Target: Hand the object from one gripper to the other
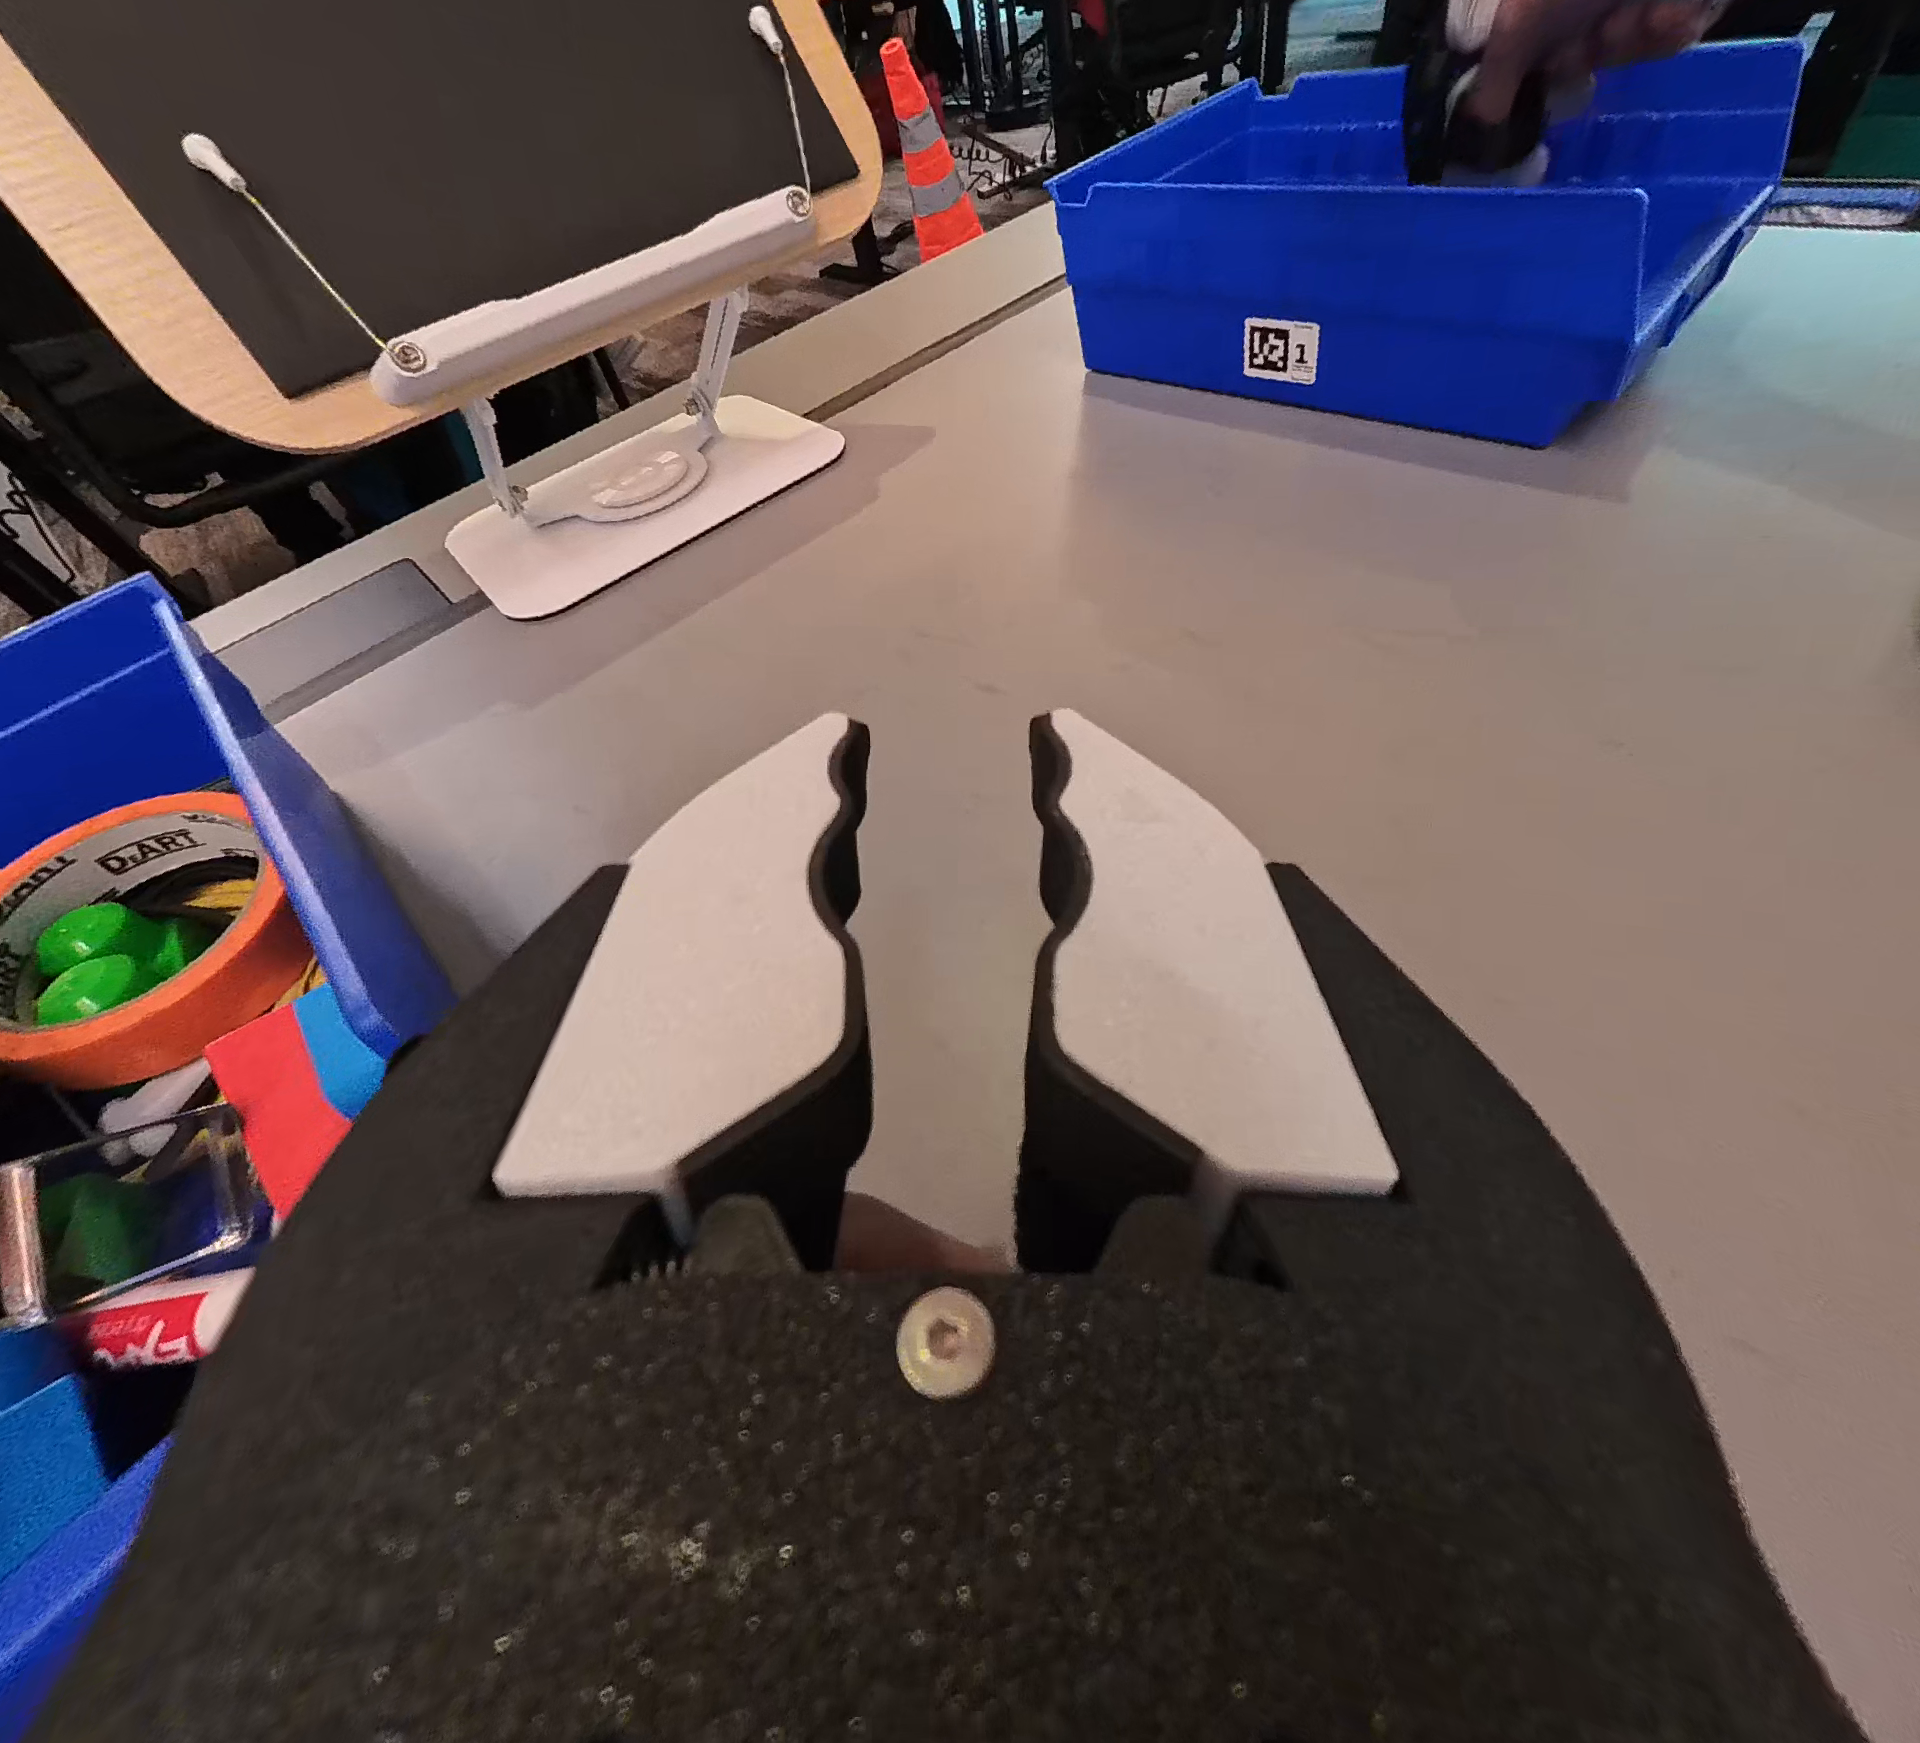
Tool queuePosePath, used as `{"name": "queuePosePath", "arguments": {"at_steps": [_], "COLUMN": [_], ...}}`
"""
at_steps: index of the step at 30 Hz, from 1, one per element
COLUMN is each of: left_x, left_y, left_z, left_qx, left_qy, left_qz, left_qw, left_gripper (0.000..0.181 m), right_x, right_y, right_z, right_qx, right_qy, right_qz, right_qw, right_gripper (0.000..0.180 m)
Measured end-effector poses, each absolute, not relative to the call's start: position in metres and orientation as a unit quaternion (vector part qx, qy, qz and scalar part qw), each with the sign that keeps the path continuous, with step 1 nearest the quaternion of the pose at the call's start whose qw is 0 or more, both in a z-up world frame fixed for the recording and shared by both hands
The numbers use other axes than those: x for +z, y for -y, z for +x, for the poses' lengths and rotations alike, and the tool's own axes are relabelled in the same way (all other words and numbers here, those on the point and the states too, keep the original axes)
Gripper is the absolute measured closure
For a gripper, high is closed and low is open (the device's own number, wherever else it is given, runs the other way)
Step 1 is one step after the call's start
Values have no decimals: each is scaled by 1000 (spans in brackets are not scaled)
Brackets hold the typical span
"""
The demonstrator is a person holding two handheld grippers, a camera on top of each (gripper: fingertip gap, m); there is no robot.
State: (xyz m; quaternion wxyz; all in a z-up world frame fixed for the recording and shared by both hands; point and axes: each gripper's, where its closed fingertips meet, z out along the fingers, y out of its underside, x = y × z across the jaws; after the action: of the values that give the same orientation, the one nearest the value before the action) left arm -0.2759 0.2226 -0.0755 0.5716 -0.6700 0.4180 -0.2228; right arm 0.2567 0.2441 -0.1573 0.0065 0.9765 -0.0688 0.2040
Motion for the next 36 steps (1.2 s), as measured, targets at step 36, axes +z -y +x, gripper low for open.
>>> {"name": "queuePosePath", "arguments": {"at_steps": [36], "left_x": [-93], "left_y": [-277], "left_z": [-425], "left_qx": [-25], "left_qy": [-633], "left_qz": [-765], "left_qw": [115], "left_gripper": [132], "right_x": [-118], "right_y": [-197], "right_z": [-213], "right_qx": [-233], "right_qy": [-243], "right_qz": [769], "right_qw": [-543], "right_gripper": [137]}}
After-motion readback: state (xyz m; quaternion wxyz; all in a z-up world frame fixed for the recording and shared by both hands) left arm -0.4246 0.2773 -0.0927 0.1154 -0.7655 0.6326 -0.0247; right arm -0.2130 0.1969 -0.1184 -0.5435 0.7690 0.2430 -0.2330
